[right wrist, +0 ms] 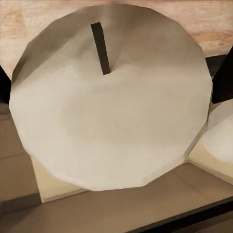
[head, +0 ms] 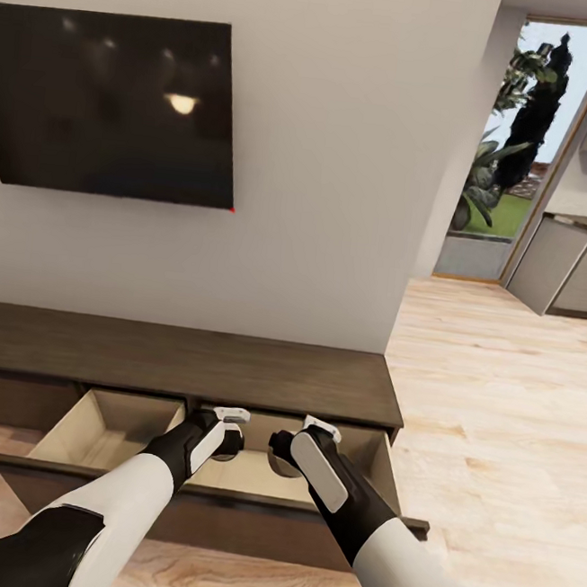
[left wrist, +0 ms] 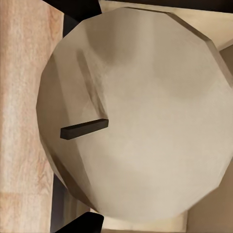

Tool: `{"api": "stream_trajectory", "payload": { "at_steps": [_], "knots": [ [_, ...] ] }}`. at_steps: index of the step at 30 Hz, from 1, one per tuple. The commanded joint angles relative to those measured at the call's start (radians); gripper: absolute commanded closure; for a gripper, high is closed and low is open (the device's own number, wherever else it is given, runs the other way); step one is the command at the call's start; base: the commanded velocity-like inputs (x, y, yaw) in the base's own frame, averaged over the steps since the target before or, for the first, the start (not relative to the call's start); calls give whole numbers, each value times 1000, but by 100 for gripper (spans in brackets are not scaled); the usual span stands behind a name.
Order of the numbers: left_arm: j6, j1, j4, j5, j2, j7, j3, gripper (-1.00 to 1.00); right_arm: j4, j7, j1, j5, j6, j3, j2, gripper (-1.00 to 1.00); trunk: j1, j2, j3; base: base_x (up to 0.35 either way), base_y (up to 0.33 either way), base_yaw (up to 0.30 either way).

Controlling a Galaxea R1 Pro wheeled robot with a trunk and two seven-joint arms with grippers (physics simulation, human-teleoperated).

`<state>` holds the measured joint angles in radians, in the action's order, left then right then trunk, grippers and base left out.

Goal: Place each of the two pumpkins and all three candles from the living room inside a cabinet in the living room (use any cabinet), then make sure every cabinet is closed, and position the cauldron so it is next to a table in the living room.

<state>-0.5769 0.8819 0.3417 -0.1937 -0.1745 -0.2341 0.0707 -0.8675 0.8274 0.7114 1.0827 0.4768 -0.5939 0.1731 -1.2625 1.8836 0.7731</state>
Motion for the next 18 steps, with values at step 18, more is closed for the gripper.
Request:
{"api": "stream_trajectory", "payload": {
  "at_steps": [18],
  "knots": [
    [0, 0, 0, 1, 0, 4, 0, 100, 0, 1, 0, -35, -7, 1, 1, 100, -69, 126, 56, 0, 0, 0]
  ]
}}
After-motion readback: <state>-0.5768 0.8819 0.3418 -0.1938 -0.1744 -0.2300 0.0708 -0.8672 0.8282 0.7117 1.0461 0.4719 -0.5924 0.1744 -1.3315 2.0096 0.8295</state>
